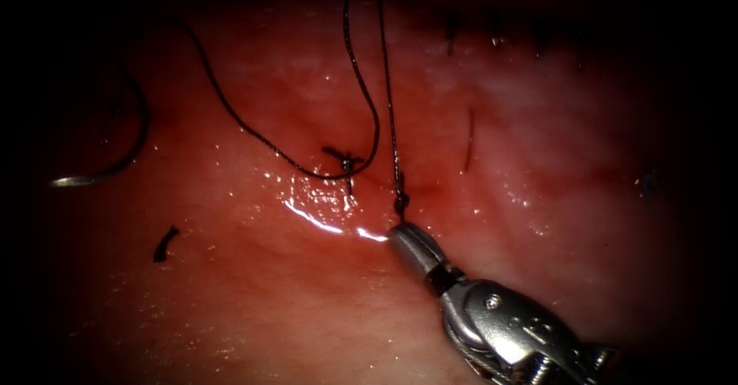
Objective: Wound Closure
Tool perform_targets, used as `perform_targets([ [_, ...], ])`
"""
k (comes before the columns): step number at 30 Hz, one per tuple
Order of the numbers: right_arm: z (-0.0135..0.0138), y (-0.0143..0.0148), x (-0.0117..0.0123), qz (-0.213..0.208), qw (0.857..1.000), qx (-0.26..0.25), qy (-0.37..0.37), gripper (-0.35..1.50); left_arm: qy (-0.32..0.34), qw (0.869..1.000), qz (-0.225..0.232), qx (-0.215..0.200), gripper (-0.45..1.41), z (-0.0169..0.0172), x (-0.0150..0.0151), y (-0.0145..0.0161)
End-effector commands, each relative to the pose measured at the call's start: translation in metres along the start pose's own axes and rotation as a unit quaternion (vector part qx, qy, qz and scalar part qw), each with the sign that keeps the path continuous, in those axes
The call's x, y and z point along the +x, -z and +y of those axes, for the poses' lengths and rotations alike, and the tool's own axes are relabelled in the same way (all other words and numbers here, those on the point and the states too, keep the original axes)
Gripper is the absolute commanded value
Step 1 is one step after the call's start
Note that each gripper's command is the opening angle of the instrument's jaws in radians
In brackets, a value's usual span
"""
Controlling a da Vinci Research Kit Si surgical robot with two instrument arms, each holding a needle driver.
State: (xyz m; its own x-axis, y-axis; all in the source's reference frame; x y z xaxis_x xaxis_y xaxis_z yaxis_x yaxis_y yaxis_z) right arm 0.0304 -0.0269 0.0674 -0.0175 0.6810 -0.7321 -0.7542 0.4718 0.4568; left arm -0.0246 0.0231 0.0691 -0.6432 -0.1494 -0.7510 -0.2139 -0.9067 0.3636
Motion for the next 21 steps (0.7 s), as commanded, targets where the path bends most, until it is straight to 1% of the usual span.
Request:
perform_targets([
  [1, -0.0003, -0.0005, -0.0008, -0.002, 1.000, 0.000, 0.001, -0.35, 0.002, 1.000, 0.000, 0.010, -0.45, -0.0004, 0.0001, -0.0016],
  [3, -0.0002, -0.0005, -0.0011, -0.002, 1.000, 0.001, 0.002, -0.35, 0.001, 1.000, -0.013, 0.025, -0.45, -0.0009, 0.0000, -0.0030],
  [9, -0.0003, -0.0003, -0.0018, -0.008, 1.000, 0.002, 0.005, -0.35, -0.014, 0.999, -0.031, 0.037, -0.45, -0.0013, -0.0005, -0.0050],
  [12, -0.0005, 0.0000, -0.0022, -0.011, 1.000, 0.001, 0.007, -0.35, -0.037, 0.997, -0.046, 0.044, -0.45, -0.0015, -0.0002, -0.0058],
  [14, -0.0007, 0.0003, -0.0029, -0.017, 1.000, 0.002, 0.013, -0.35, -0.065, 0.995, -0.058, 0.046, -0.45, -0.0014, 0.0000, -0.0064],
  [17, -0.0011, 0.0008, -0.0039, -0.026, 0.999, 0.002, 0.024, -0.35, -0.069, 0.994, -0.061, 0.053, -0.45, -0.0022, 0.0001, -0.0063],
  [19, -0.0013, 0.0010, -0.0046, -0.031, 0.999, 0.002, 0.027, -0.35, -0.061, 0.994, -0.060, 0.071, -0.45, -0.0036, 0.0002, -0.0062],
  [21, -0.0014, 0.0011, -0.0051, -0.034, 0.999, 0.003, 0.030, -0.35, -0.055, 0.994, -0.062, 0.078, -0.45, -0.0048, 0.0002, -0.0061],
])
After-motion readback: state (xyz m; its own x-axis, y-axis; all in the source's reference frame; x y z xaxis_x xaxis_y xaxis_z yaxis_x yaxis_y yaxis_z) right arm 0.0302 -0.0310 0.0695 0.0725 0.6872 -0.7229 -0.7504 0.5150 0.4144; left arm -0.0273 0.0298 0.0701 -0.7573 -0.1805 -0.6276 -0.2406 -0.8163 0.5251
